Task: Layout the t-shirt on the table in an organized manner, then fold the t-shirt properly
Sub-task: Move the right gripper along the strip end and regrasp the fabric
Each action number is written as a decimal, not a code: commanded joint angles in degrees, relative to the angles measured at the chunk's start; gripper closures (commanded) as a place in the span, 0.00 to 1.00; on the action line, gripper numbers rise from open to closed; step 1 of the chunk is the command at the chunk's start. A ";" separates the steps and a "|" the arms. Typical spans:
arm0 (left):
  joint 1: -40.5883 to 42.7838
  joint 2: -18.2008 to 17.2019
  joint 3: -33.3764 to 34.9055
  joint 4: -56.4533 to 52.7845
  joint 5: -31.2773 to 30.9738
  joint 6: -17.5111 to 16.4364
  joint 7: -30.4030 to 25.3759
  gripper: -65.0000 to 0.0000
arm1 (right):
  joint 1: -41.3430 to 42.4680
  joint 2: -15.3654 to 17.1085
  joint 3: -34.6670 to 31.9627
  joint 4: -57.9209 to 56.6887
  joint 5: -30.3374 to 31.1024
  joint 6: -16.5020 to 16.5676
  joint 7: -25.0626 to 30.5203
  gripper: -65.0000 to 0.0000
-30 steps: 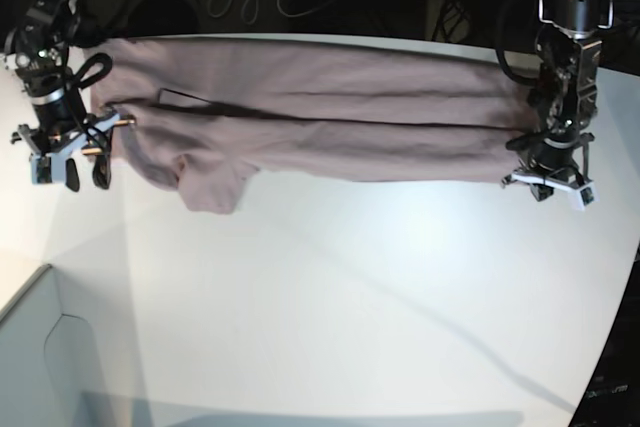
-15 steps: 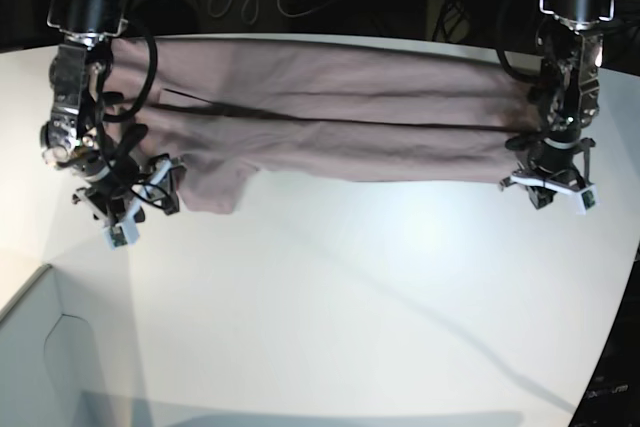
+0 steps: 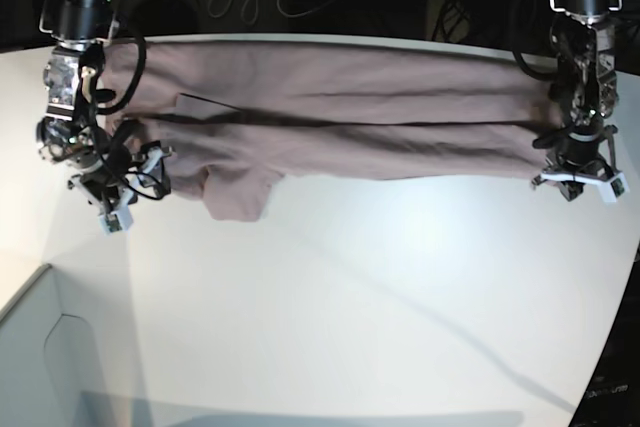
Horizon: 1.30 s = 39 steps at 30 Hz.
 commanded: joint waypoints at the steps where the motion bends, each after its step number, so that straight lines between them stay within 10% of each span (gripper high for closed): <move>1: -0.69 -0.75 -0.25 1.01 0.13 -0.23 -1.54 1.00 | 0.74 0.51 -0.88 1.49 0.60 0.27 1.22 0.45; 29: -0.60 -0.75 -0.25 0.66 0.05 -0.32 -1.54 1.00 | 5.66 0.69 -9.05 -6.24 0.60 0.27 1.57 0.45; 39: -0.60 -0.75 -0.34 1.10 -0.04 -0.32 -1.54 1.00 | 7.16 1.04 -9.05 -7.47 0.60 0.27 1.40 1.00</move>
